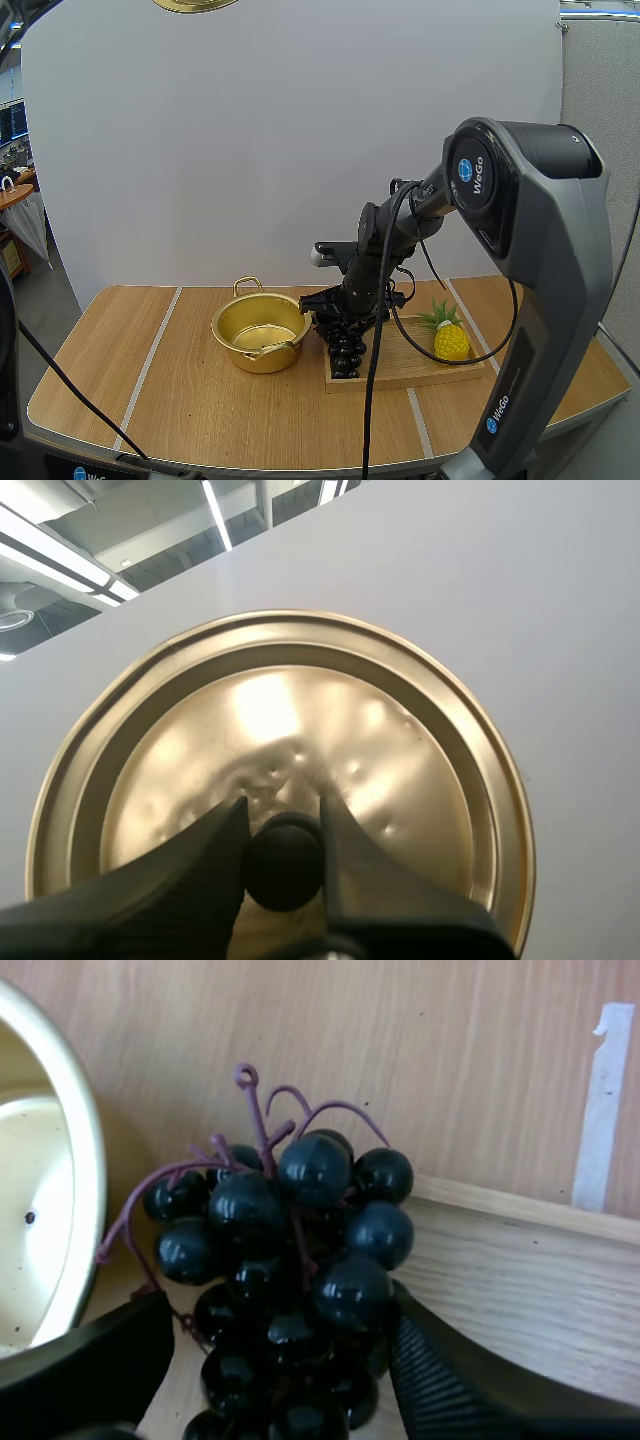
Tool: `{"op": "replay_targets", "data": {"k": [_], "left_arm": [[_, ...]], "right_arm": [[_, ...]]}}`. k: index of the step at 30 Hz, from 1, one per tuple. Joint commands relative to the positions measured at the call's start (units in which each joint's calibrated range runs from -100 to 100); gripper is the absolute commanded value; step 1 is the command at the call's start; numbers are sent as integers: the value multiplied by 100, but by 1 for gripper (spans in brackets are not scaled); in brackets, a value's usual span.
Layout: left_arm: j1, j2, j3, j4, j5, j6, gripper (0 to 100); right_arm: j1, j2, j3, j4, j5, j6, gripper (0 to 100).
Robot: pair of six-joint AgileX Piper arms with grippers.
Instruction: Open the pot, put the grape inside, and close it
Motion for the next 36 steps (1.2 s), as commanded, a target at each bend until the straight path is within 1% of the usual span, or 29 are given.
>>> {"op": "replay_targets", "data": {"k": [1,11,12,13,14,15,16,22,26,36], "left_arm": [[-15,-36,-49,-23,-258,-68,0],[-15,-36,-49,-23,-258,-68,0],[-15,-36,-49,-23,-258,-68,0],[-15,-36,-49,-23,-258,-68,0],[-15,-36,-49,-23,-258,-68,0],[-15,-36,-49,-23,-258,-68,0],[-15,-36,-49,-23,-258,-68,0],[-15,-36,-49,-23,-258,-68,0],[-15,-36,-49,-23,-258,-68,0],[-15,-36,-49,-23,-258,-68,0]], "right_arm": [[10,156,-14,-53,-13,2,100],[10,247,-14,-195,-90,65,100],[10,247,-14,-208,-90,78,93],[10,247,-14,-208,-70,86,72],[10,247,-14,-198,-24,86,47],[10,234,-14,-183,-6,86,20],[10,234,-14,-183,18,86,0],[10,205,-14,-234,58,86,0],[10,-97,-14,-234,58,86,0],[10,-1685,-14,-234,257,86,0]]}}
